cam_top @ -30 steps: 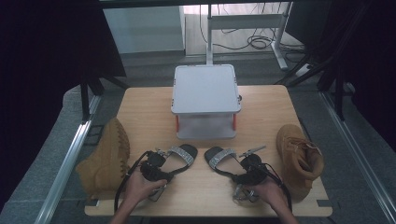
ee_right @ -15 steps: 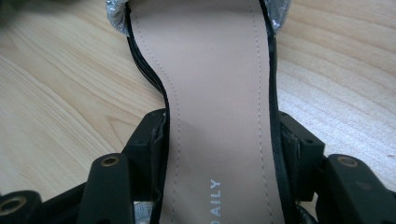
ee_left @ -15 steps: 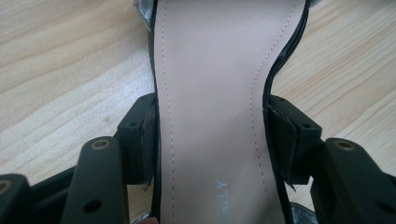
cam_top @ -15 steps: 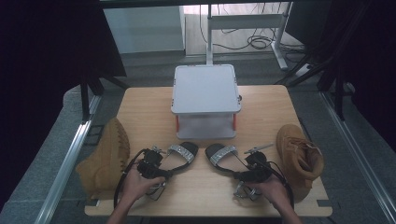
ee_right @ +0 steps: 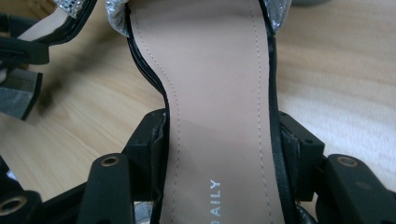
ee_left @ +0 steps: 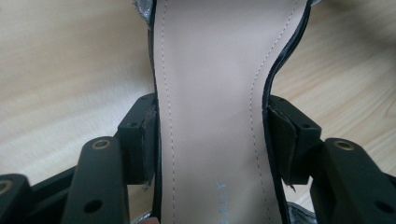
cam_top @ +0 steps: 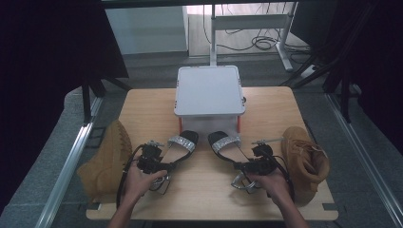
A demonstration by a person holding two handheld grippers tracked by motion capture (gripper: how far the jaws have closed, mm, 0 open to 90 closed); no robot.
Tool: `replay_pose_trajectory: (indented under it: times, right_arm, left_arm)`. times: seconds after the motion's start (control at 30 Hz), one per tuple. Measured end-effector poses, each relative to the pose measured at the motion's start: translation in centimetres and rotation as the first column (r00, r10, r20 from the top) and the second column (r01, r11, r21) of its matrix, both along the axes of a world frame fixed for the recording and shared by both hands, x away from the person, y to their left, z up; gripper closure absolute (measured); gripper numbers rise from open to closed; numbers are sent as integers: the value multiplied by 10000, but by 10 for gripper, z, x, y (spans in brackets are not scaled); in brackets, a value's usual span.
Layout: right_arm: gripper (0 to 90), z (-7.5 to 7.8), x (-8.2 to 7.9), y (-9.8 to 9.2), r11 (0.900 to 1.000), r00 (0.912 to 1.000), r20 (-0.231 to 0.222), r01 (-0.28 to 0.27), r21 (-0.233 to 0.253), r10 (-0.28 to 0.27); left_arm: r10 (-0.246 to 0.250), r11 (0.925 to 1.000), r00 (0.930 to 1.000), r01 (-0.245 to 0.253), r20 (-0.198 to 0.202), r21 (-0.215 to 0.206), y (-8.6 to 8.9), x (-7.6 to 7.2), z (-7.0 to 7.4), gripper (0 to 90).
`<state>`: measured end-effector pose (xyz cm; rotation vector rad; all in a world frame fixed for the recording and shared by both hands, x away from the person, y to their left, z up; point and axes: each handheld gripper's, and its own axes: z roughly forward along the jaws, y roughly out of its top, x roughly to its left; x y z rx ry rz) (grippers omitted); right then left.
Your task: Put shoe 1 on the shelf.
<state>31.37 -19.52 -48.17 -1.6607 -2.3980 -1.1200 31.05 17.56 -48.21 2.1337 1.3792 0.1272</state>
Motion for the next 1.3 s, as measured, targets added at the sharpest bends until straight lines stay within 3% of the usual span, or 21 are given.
replay_pose_trajectory:
  times: [0.1, 0.3, 0.4, 0.53, 0.6, 0.63, 0.87, 1.13, 1.27, 1.3]
  right_arm:
    - [431, 4, 5, 3, 9998, 9998, 38, 185, 57, -185]
    - [430, 6, 15, 6, 9977, 9978, -46, 655, 159, -655]
    - [430, 4, 27, 6, 9932, 9934, -175, 1137, 260, -1133]
    - [431, 3, 40, 7, 9839, 9850, -314, 1714, 510, -1699]
    - [431, 2, 45, 9, 9802, 9818, -367, 1884, 604, -1864]
    - [431, 2, 48, 10, 9790, 9806, -424, 1938, 634, -1914]
    - [431, -1, 58, 22, 9735, 9754, -546, 2172, 710, -2136]
    - [431, -9, 67, 30, 9576, 9589, -856, 2773, 783, -2706]
    - [431, -10, 70, 31, 9504, 9523, -920, 2989, 860, -2911]
    - [431, -10, 74, 33, 9448, 9464, -899, 3175, 812, -3103]
  left_arm:
    - [12, 9994, 10000, -14, -39, -352, -2, 7, 7, 408]
    - [194, 9984, 9997, -200, -120, -529, -11, 20, 9, 409]
    - [399, 9966, 9990, -411, -185, -713, -18, 30, 10, 409]
    - [501, 9973, 9985, -512, -208, -526, -24, 39, 10, 409]
    - [665, 9925, 9971, -700, -376, -1007, -26, 46, 9, 410]
    - [697, 9917, 9967, -738, -425, -1051, -26, 47, 7, 410]
    - [873, 9913, 9942, -930, -625, -937, -26, 53, 2, 411]
    - [1128, 9882, 9909, -1197, -741, -961, -35, 66, 3, 411]
    - [1134, 9813, 9889, -1266, -963, -1448, -37, 72, 1, 411]
    - [1202, 9793, 9866, -1360, -1101, -1502, -37, 74, -1, 411]
